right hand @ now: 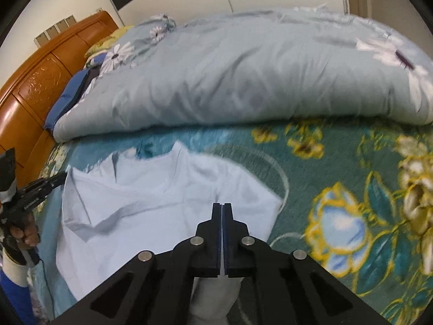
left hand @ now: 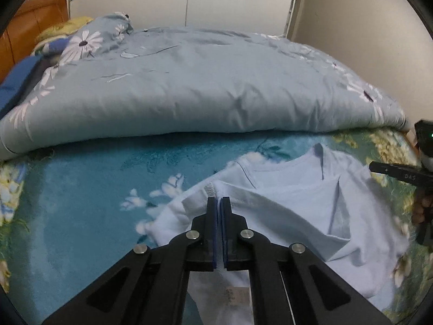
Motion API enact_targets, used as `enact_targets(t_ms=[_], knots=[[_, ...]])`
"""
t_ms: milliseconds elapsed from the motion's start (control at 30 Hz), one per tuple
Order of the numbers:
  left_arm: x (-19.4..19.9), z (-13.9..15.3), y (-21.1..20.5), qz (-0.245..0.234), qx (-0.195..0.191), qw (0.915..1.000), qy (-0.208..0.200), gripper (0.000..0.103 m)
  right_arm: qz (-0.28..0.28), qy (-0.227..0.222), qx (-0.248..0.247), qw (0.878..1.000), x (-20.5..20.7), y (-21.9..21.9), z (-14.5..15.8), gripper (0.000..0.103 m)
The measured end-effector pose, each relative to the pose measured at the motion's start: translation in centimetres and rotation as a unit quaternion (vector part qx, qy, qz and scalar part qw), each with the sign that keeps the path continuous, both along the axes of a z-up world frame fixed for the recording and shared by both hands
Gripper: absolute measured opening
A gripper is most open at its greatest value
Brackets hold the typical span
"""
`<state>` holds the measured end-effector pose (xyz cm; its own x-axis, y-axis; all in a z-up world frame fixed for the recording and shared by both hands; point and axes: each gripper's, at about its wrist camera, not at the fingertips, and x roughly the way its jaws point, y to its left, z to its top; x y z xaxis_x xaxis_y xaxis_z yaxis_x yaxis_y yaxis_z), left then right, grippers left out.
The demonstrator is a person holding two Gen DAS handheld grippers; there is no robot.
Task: Fold clothes
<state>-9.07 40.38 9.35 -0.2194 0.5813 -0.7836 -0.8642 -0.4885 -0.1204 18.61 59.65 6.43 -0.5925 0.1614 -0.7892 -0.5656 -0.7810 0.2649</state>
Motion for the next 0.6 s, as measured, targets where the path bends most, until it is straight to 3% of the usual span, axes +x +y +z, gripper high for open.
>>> enact_targets(t_ms=[133,267,433,600], knots=[[0.3,-1.5,0.1,0.002,-0.019,0.9998,-0.005,0.003,0.025,0.019,-0.028,0.999,-0.5,-0.1,-0.3,0.004],[0.1,-2.5,-0.1,0.015,-0.015,0.9995,-0.023,0.003,0.045,-0.023,-0.012,0.999,-2.1,-1.4,-1.4,0.005],[0.1,-2.5,-0.5,0.016,-0.004,0.9993,-0.034,0.003,0.048,-0.028,-0.020,0.998,-2.8,-1.7,-2.1,0.031],[0.6,-2.4,-0.6,0.021,-0.002,0.9992,-0.033,0.003,0.044,-0.037,-0.010,0.998,-3.3,-2.3,-2.2,0.028]])
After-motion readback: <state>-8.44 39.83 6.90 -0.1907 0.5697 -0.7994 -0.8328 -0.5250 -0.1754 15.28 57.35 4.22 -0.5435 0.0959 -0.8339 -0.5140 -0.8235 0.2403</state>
